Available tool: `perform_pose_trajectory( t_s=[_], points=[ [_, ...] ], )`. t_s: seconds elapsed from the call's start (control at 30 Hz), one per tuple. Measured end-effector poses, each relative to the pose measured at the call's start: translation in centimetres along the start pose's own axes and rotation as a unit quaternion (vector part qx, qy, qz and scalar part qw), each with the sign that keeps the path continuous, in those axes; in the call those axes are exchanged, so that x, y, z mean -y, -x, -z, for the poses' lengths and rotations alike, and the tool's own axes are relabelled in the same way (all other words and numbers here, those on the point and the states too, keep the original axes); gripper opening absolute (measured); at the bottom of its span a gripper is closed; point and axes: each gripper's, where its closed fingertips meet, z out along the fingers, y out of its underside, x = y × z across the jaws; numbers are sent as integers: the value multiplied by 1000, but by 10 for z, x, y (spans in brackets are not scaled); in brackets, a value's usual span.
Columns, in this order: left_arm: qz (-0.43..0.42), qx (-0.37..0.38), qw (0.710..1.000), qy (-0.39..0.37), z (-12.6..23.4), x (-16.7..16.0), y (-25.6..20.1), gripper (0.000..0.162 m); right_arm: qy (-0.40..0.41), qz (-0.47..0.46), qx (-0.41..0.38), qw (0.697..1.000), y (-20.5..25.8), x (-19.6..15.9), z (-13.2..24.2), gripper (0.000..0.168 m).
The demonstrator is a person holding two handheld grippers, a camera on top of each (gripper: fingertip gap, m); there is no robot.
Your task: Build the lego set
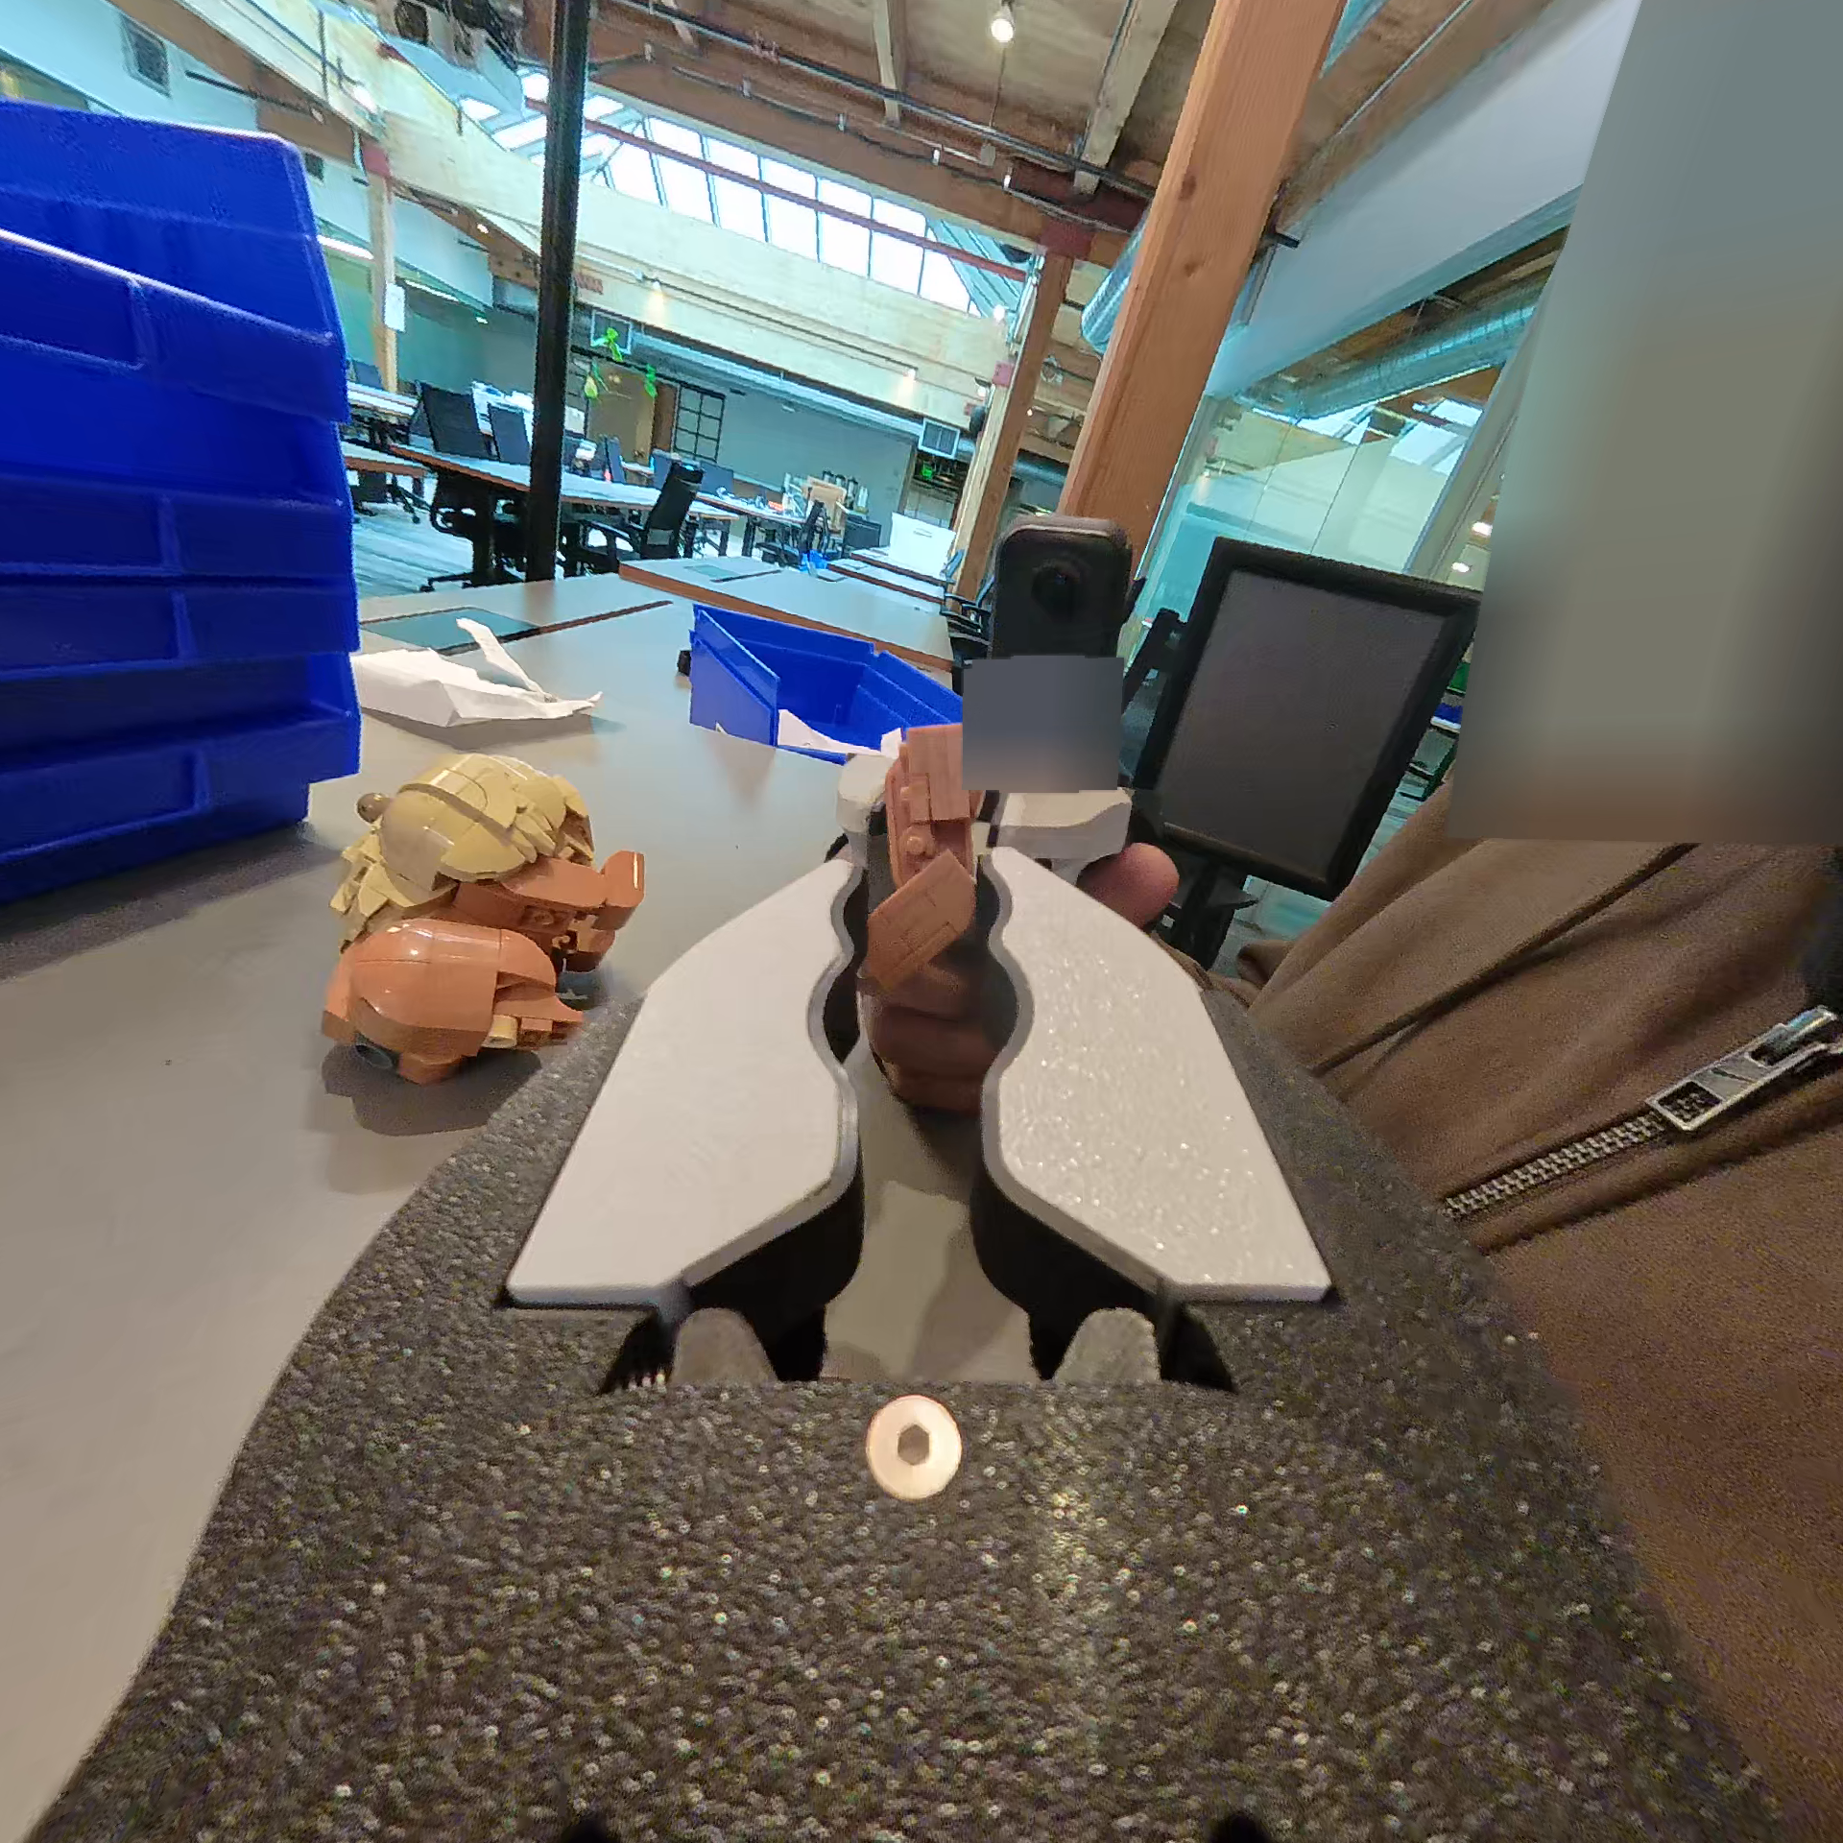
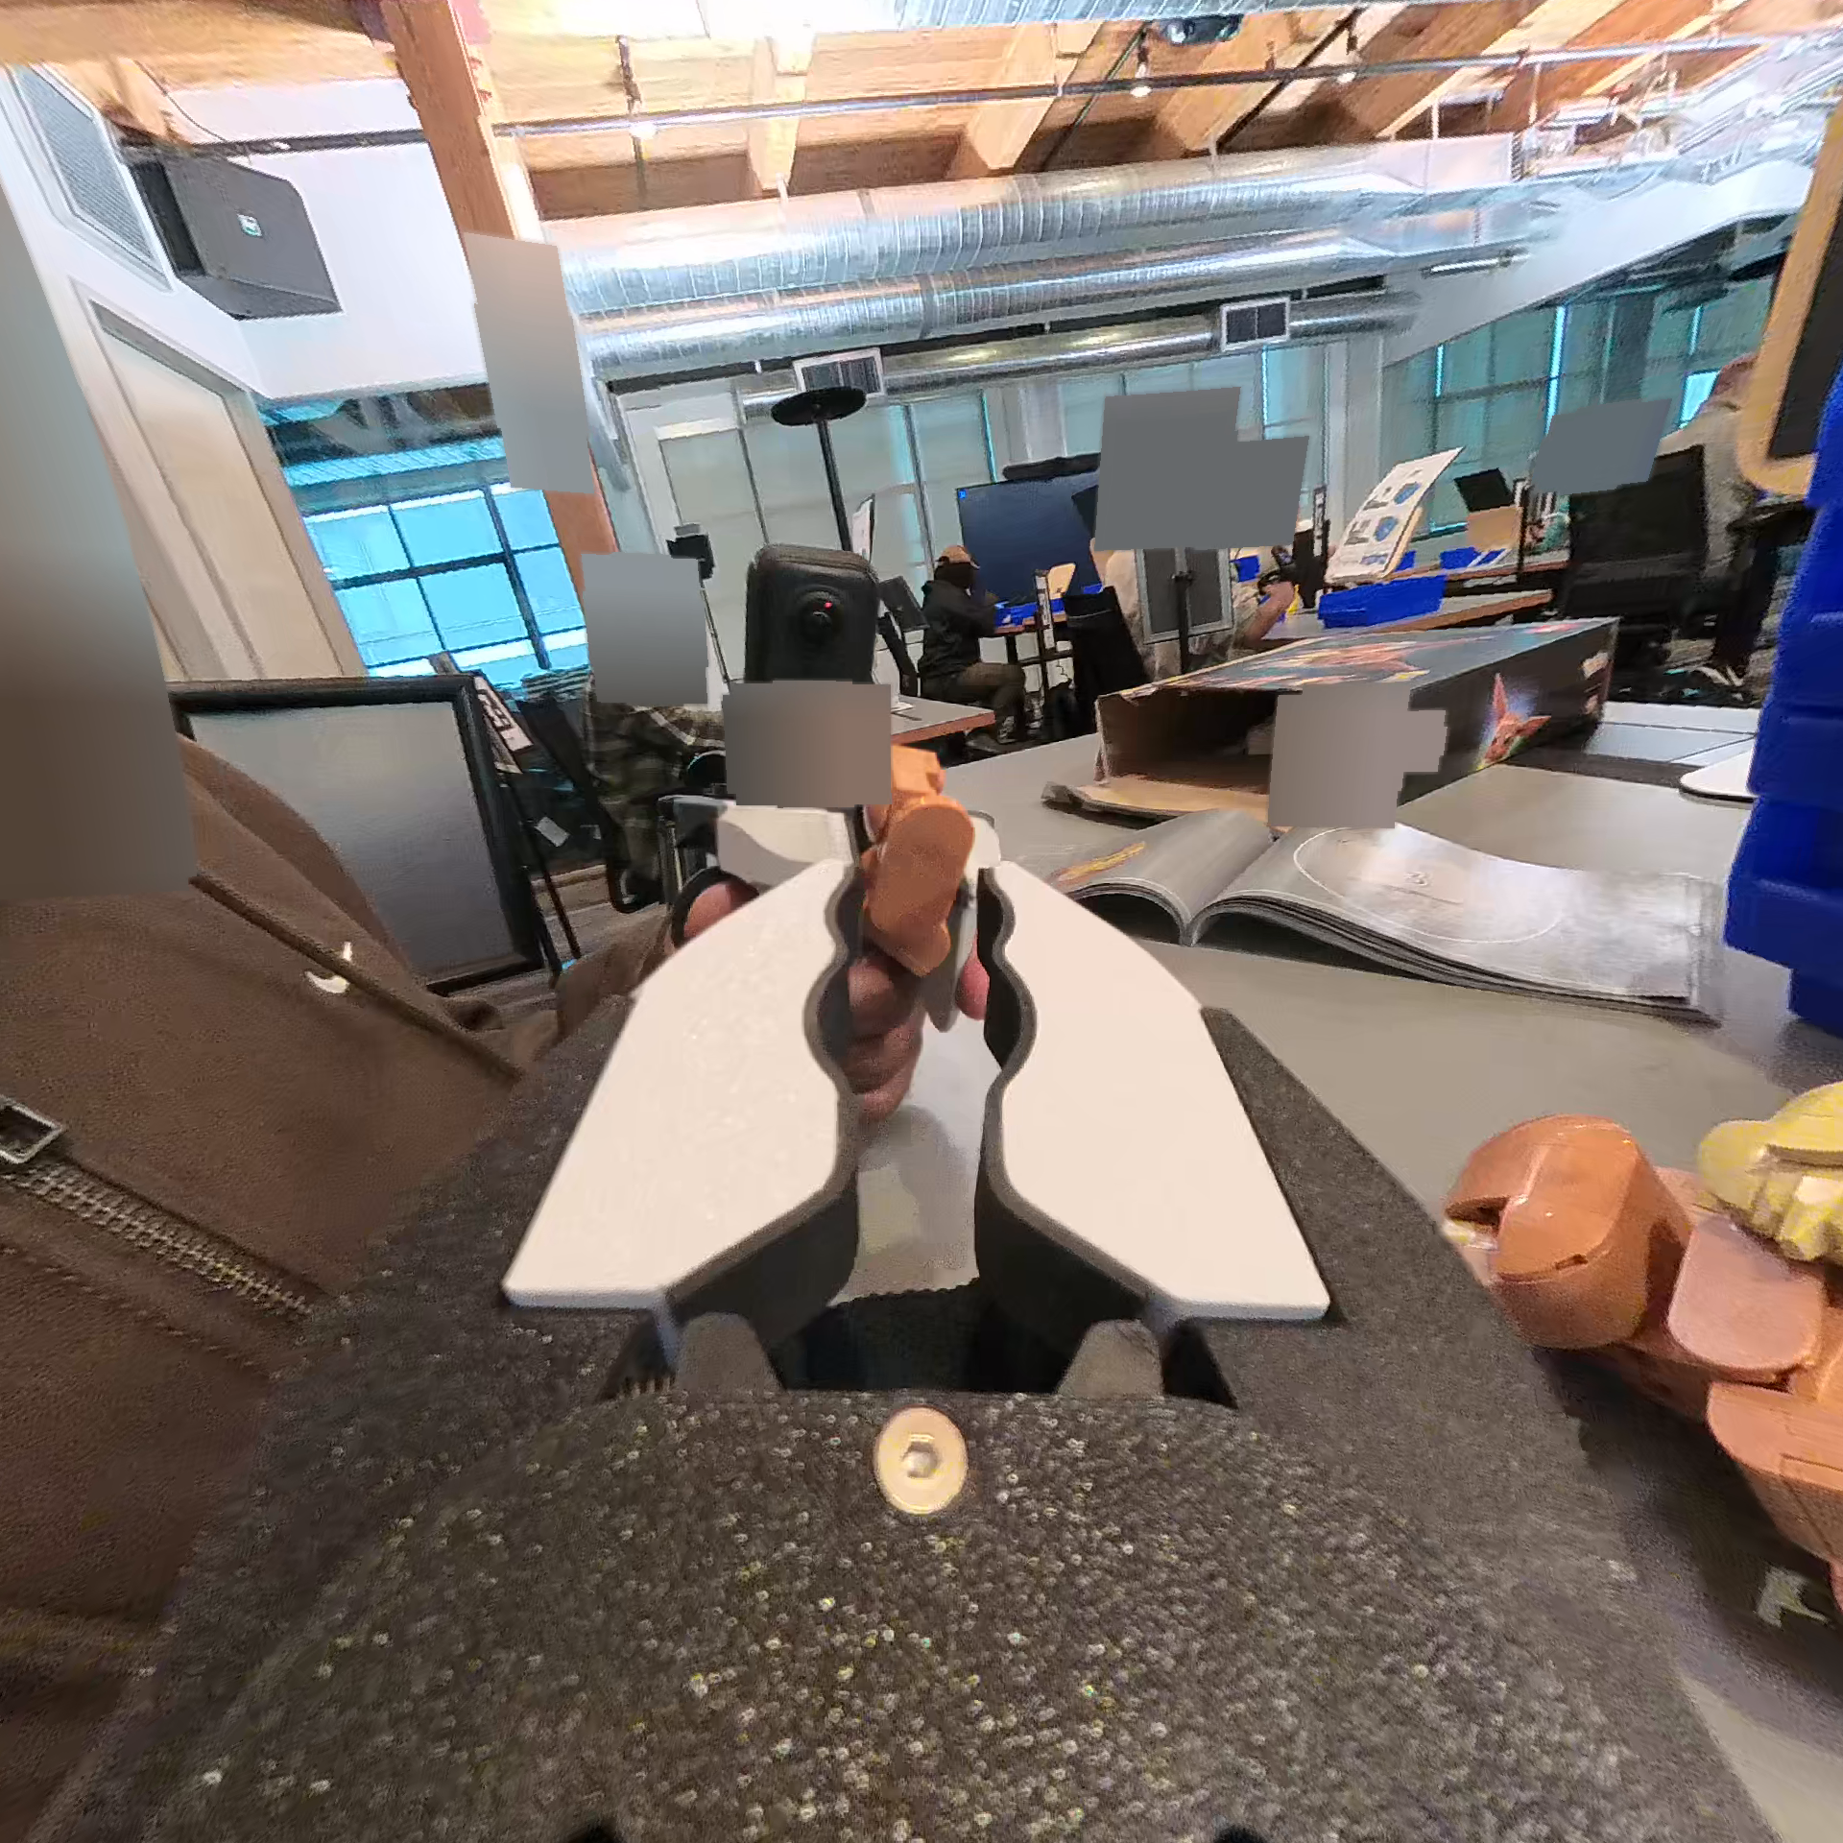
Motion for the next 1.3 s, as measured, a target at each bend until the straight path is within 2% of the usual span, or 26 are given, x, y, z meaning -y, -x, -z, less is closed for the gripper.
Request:
perform_pose_trajectory(
  t_s=[0.33, 0.5, 0.63, 0.77, 0.9, 1.0, 1.1, 1.17, 1.23, 1.3],
  points=[
    [18, -15, 1000, 14, 0, -5, -1, 20, 20, -14, 7, 1000, 0, -6, -3, 17],
    [46, -20, 998, 22, 3, -7, 2, 18, 54, 31, -31, 998, -10, -11, 2, 16],
    [85, -16, 996, 10, 9, -4, 10, 16, 51, 45, -66, 995, -26, -4, 17, 16],
    [75, -6, 997, 18, 6, -7, 11, 16, 50, 60, -64, 995, -24, -4, 17, 16],
    [75, 9, 997, 28, 4, -11, 16, 16, 79, 124, -115, 982, -36, -4, 16, 17],
    [67, 19, 997, 47, 0, -17, 17, 16, 112, 200, -175, 957, -58, 31, 16, 17],
    [56, 23, 997, 54, -1, -19, 16, 16, 109, 279, -227, 927, -90, 101, 7, 17],
    [52, 26, 997, 49, 0, -18, 16, 16, 124, 310, -273, 902, -131, 142, -4, 17],
    [51, 31, 997, 44, 1, -16, 17, 16, 160, 302, -323, 883, -184, 163, -12, 17],
    [52, 33, 997, 40, 2, -15, 18, 16, 203, 261, -357, 874, -231, 165, -18, 25]
  ],
)
